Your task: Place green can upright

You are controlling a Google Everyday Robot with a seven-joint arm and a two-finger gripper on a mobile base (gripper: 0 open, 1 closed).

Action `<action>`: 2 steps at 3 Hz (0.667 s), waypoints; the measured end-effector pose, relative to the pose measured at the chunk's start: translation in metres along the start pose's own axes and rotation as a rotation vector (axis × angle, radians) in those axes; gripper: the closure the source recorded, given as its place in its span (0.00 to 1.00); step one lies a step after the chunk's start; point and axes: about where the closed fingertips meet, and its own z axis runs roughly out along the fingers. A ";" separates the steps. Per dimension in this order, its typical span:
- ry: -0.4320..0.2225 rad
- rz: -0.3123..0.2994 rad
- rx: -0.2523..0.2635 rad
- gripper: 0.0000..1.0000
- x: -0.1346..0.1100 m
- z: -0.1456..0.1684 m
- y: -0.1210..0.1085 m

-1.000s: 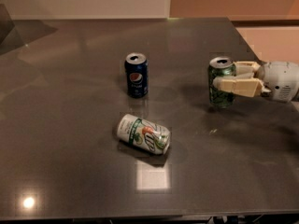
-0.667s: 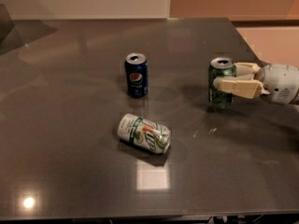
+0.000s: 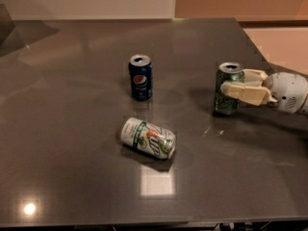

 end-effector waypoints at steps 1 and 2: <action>-0.009 -0.008 0.000 0.84 0.004 -0.001 0.001; -0.018 -0.035 -0.016 0.61 0.006 0.000 0.004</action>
Offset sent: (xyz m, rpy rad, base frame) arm -0.0077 -0.0013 -0.0105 0.0044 -0.0753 0.0226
